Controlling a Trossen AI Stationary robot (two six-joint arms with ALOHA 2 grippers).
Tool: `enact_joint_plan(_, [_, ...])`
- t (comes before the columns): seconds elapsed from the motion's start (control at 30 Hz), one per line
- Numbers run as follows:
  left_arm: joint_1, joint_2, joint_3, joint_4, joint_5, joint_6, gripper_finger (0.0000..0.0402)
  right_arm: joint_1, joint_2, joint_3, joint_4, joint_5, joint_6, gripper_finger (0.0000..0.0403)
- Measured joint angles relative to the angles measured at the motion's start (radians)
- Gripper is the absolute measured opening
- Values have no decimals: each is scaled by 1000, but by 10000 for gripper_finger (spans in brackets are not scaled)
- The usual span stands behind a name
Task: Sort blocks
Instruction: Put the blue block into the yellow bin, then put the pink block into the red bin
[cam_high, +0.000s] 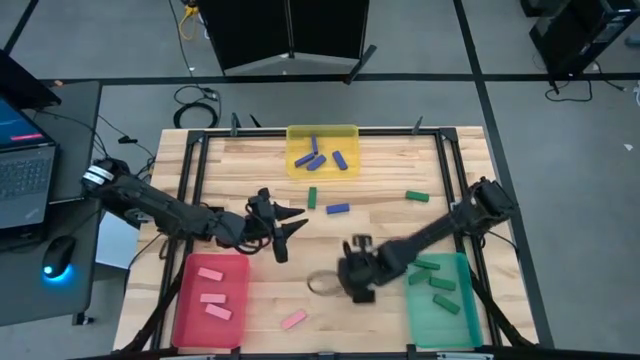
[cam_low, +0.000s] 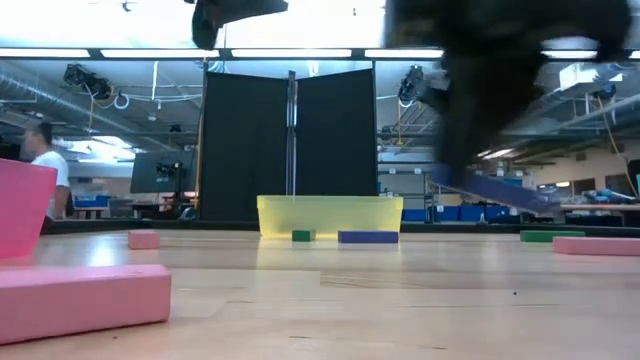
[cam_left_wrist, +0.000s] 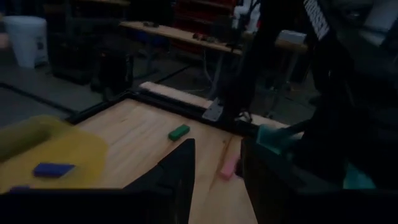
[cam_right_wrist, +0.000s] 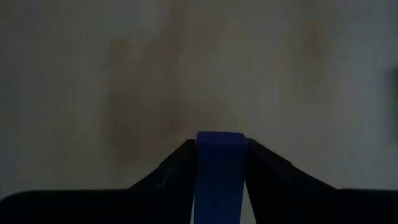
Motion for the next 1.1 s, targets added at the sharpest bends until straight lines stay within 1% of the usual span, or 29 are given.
enact_joint_plan(0.1, [3, -60, 0, -97, -41, -35, 136, -84, -8, 49, -9, 100, -103, 123])
enact_joint_plan(0.17, [4, -110, 0, -202, -82, -72, 136, -150, -15, 74, 0, 138, -170, 123])
enact_joint_plan(0.27, [23, -174, 0, -388, -105, -195, 136, -267, -42, 85, 64, 153, -289, 123])
enact_joint_plan(0.4, [46, -202, 0, -619, -82, -363, 136, -463, -76, 85, 172, 144, -448, 123])
enact_joint_plan(0.47, [59, -198, 0, -706, -42, -422, 137, -567, -94, 85, 243, 114, -512, 123])
enact_joint_plan(0.53, [79, -179, 0, -750, 11, -453, 139, -669, -98, 86, 320, 72, -546, 123])
enact_joint_plan(0.67, [139, -128, 0, -793, 146, -454, 147, -845, -81, 87, 419, -32, -562, 132])
enact_joint_plan(0.73, [175, -95, 0, -807, 242, -439, 155, -914, -72, 85, 420, -80, -552, 145])
enact_joint_plan(0.8, [212, -51, 6, -834, 335, -418, 165, -963, -58, 85, 438, -93, -547, 165])
enact_joint_plan(0.87, [240, 1, 35, -909, 397, -387, 178, -1006, -57, 84, 447, -99, -547, 186])
enact_joint_plan(0.93, [259, 56, 78, -993, 425, -326, 193, -1044, -58, 86, 506, -156, -546, 207])
enact_joint_plan(1.03, [269, 137, 159, -1137, 427, -200, 215, -1089, -66, 85, 566, -292, -505, 235])
enact_joint_plan(1.1, [269, 182, 214, -1218, 428, -101, 229, -1098, -78, 85, 601, -377, -481, 250])
